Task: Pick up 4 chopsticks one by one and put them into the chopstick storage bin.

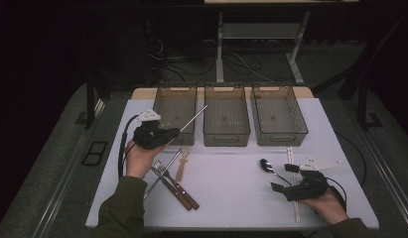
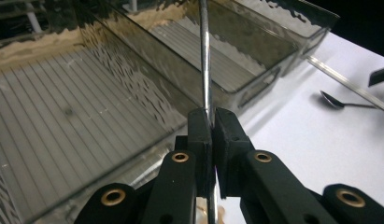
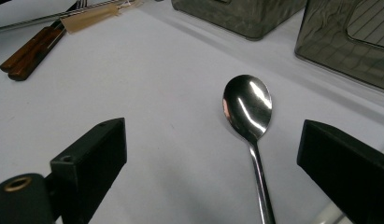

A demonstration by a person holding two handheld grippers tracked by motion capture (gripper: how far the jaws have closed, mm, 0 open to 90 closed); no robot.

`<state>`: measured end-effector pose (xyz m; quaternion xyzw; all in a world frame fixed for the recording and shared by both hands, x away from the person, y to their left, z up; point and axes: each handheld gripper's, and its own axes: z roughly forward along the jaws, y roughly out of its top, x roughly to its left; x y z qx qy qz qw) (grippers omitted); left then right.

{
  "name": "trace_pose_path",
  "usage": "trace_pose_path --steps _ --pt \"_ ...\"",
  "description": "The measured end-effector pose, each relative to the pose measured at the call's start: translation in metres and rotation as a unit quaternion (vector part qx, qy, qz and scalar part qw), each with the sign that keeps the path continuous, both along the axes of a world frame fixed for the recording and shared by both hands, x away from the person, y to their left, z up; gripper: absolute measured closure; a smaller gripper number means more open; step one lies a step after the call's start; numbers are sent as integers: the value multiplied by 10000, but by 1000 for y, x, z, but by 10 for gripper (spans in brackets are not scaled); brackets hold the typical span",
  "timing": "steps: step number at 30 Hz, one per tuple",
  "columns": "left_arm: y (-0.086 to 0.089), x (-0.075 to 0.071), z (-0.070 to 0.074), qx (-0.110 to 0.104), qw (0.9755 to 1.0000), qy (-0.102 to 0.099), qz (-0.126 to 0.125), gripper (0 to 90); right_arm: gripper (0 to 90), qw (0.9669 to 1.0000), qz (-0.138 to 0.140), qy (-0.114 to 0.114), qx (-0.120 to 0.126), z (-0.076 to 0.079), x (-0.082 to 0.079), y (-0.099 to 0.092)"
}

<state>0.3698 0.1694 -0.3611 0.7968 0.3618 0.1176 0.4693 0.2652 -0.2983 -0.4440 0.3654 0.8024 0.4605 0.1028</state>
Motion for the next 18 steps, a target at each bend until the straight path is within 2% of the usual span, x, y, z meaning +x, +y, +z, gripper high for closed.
trace_pose_path --steps 9,18 --pt "-2 28 8 34 9999 24 117 852 83 10000 7 39 15 -1 1 0" --pt "-5 58 14 71 9994 30 344 852 83 10000 12 19 43 0 0 -1"
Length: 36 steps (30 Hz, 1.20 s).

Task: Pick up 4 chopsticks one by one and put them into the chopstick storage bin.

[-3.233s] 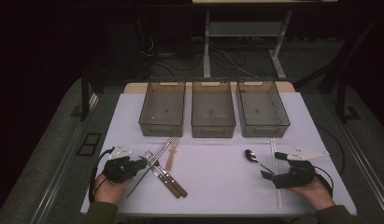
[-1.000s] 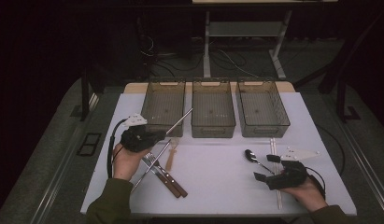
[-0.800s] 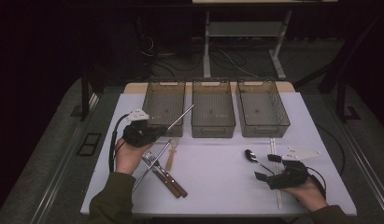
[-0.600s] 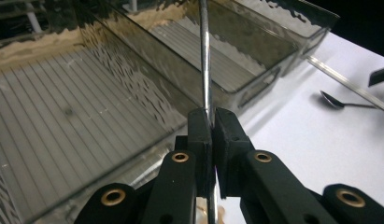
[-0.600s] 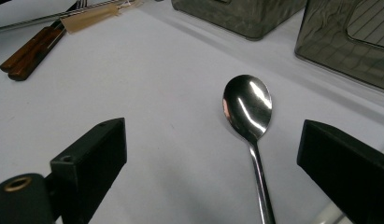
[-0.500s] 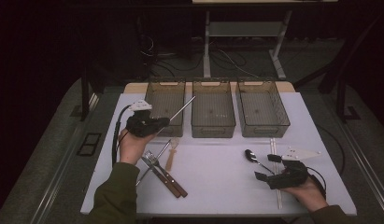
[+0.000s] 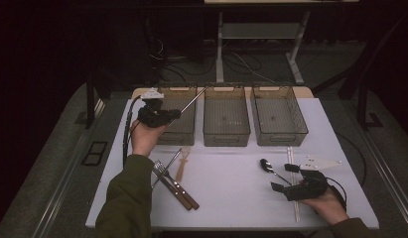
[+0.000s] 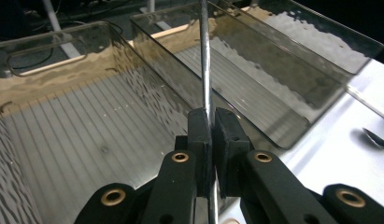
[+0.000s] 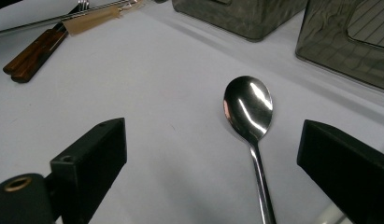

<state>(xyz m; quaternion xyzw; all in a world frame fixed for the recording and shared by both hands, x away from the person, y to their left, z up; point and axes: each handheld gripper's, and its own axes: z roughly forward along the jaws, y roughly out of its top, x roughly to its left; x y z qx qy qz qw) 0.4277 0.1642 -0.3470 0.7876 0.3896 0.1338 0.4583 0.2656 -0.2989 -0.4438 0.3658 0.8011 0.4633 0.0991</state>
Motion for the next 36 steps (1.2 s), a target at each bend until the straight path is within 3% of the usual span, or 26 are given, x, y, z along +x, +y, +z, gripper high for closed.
trace_pose_path --steps 13,20,23,29,31,36 --pt "3 39 -11 -25 9989 62 461 852 83 10000 22 -24 38 1 -1 0" --pt "4 52 -22 278 9975 185 627 852 82 10000 28 -25 59 2 -2 0" --pt "8 55 -28 131 9968 307 727 852 83 10000 26 -29 68 2 -2 -1" --pt "10 60 -34 175 9949 438 891 852 83 10000 28 -38 86 2 -2 -1" --pt "10 61 -36 243 9941 522 922 851 83 9999 27 -36 96 3 -2 -1" --pt "5 62 -38 487 9922 501 1032 849 83 9999 30 -40 96 3 -2 -1"
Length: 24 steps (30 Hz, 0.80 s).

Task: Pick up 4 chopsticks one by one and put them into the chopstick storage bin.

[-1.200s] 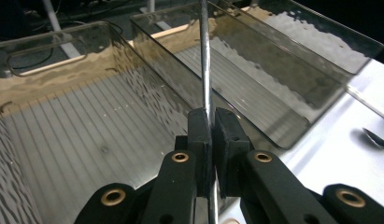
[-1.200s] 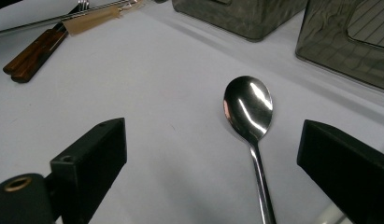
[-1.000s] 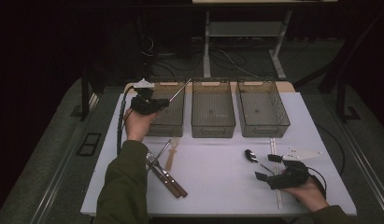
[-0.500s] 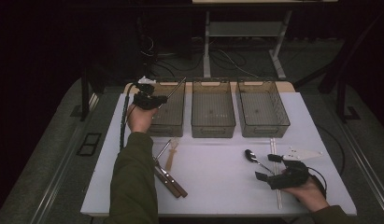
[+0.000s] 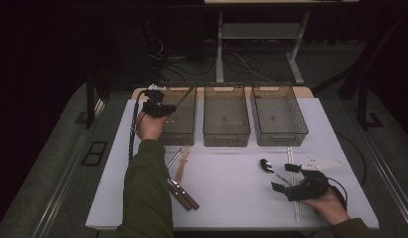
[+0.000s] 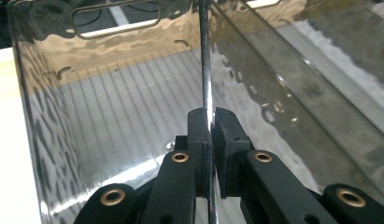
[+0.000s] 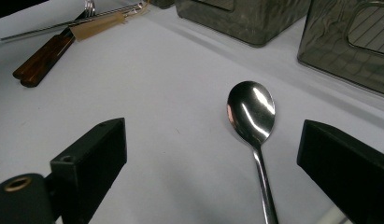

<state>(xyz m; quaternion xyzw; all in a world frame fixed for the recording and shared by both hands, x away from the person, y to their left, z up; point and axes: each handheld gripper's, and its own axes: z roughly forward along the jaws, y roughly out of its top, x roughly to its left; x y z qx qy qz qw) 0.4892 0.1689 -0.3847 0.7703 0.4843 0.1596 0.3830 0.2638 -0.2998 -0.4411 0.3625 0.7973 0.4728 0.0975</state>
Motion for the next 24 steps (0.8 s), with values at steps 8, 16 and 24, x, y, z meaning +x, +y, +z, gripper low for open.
trace_pose_path --steps 8,16,24 --pt "-4 0 0 253 9996 -88 102 664 83 10000 6 0 12 0 0 0" --pt "-5 -1 0 190 9997 -129 9 528 83 10000 8 5 -3 0 0 0" --pt "1 -10 7 -17 9994 -331 -119 424 83 10000 2 -1 11 1 0 0"
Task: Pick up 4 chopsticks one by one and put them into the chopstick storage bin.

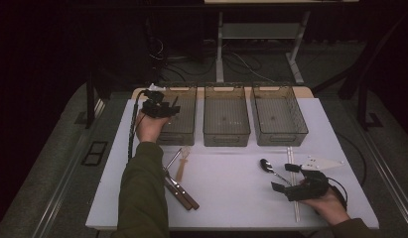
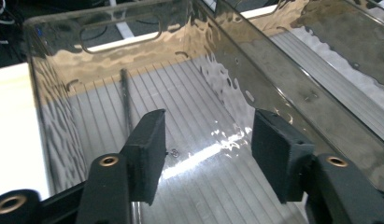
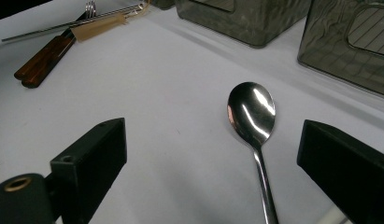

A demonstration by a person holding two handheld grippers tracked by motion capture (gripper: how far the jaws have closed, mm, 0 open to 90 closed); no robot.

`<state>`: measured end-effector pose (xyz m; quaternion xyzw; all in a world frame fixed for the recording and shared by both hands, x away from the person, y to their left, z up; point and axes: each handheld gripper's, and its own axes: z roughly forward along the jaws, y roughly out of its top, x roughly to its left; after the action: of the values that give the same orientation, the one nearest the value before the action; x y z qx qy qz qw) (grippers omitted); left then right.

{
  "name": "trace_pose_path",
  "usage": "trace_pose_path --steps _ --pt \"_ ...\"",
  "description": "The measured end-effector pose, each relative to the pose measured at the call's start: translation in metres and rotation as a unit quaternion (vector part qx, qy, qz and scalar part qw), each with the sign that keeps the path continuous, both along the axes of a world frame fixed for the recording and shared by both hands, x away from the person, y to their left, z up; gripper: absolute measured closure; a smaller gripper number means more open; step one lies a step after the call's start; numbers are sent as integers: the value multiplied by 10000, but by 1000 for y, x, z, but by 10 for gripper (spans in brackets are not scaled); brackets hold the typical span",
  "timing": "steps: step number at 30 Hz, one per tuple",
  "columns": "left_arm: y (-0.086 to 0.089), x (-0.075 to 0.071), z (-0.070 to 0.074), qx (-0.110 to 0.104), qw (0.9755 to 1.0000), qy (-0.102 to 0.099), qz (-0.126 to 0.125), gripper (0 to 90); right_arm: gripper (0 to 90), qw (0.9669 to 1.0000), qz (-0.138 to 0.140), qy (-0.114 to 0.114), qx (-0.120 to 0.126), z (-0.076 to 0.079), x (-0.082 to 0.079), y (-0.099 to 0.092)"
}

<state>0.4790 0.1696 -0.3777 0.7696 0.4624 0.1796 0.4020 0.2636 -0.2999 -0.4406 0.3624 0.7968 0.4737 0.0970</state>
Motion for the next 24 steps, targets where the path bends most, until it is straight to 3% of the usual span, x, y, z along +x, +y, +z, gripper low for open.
trace_pose_path --steps 5,16,21,24 --pt "0 -6 7 6 9998 -7 -196 321 83 10000 7 4 -17 0 0 0" --pt "3 -24 22 -69 9985 17 -547 191 83 10000 -11 5 -28 0 0 0" --pt "3 -41 26 -149 9974 -43 -705 155 83 10000 -11 7 -38 0 0 0" --pt "2 -51 28 -67 9973 -53 -732 138 83 10000 -14 5 -42 0 0 0"
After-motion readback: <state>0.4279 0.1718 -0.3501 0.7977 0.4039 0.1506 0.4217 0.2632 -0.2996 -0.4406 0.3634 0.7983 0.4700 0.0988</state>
